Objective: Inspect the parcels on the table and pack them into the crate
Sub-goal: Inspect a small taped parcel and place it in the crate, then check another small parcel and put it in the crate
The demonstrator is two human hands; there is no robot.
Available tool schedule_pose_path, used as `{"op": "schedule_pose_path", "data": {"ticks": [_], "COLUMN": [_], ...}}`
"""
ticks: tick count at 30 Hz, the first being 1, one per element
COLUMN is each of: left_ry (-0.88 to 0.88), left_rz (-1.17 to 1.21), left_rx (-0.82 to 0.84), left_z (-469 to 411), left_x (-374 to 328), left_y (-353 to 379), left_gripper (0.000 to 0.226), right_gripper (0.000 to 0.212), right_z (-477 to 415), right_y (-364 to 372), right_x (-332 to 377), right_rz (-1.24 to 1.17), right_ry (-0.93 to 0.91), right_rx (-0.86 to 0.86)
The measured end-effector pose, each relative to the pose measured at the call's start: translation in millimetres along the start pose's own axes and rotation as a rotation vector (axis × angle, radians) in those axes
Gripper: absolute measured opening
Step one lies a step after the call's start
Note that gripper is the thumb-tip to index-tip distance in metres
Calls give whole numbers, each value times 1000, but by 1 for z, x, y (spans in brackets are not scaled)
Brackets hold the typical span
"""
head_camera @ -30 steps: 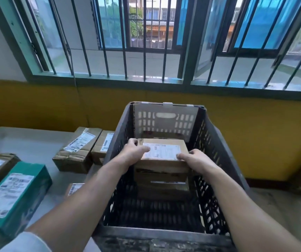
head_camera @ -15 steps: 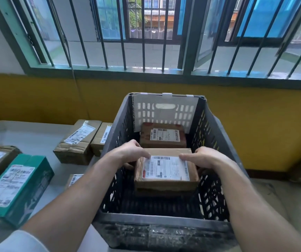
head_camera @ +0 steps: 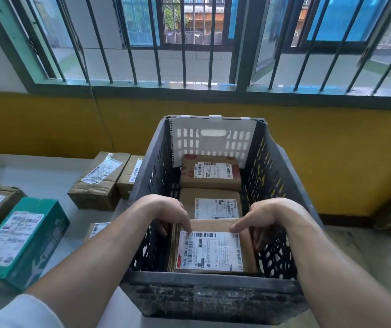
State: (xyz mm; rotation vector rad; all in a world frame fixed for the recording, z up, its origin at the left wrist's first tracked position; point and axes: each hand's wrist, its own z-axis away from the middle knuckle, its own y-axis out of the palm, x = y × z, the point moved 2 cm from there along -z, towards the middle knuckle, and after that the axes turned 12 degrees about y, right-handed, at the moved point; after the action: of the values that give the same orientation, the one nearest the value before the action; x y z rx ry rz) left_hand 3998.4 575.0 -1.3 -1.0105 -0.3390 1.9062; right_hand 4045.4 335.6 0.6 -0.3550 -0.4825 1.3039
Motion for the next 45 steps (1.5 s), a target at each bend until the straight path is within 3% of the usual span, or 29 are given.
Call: {"op": "schedule_pose_path", "data": {"ticks": [7, 14, 20, 26, 30, 35, 39, 42, 45], "left_ry": [-37, 11, 12, -15, -26, -13, 47, 176, 343], "left_rz": [-81, -149, -118, -225, -301, -385, -321, -177, 140], "left_rx": [32, 33, 73, 140, 128, -9, -175, -311, -506], "left_z": [-6, -13, -18, -22, -21, -20, -22, -19, -8], "left_x": [-1, -6, -9, -7, -6, -7, -8, -13, -27], "left_y": [3, 17, 24, 25, 22, 14, 10, 3, -11], "left_gripper": [35, 38, 41, 42, 37, 35, 33, 33, 28], "right_gripper": [44, 66, 50, 16, 14, 13, 19, 26, 29], "right_z": [-4, -13, -26, -40, -43, -36, -22, -9, 9], "right_y": [10, 20, 19, 19, 18, 12, -2, -8, -12], "right_x": [2, 2, 3, 5, 5, 5, 13, 30, 54], "right_rz": [-29, -47, -71, -126, -167, -165, -87, -104, -250], "right_ry": [85, 127, 138, 133, 135, 119, 49, -91, -240], "right_rx": [94, 56, -14, -72, -115, -197, -451, -558, -538]}}
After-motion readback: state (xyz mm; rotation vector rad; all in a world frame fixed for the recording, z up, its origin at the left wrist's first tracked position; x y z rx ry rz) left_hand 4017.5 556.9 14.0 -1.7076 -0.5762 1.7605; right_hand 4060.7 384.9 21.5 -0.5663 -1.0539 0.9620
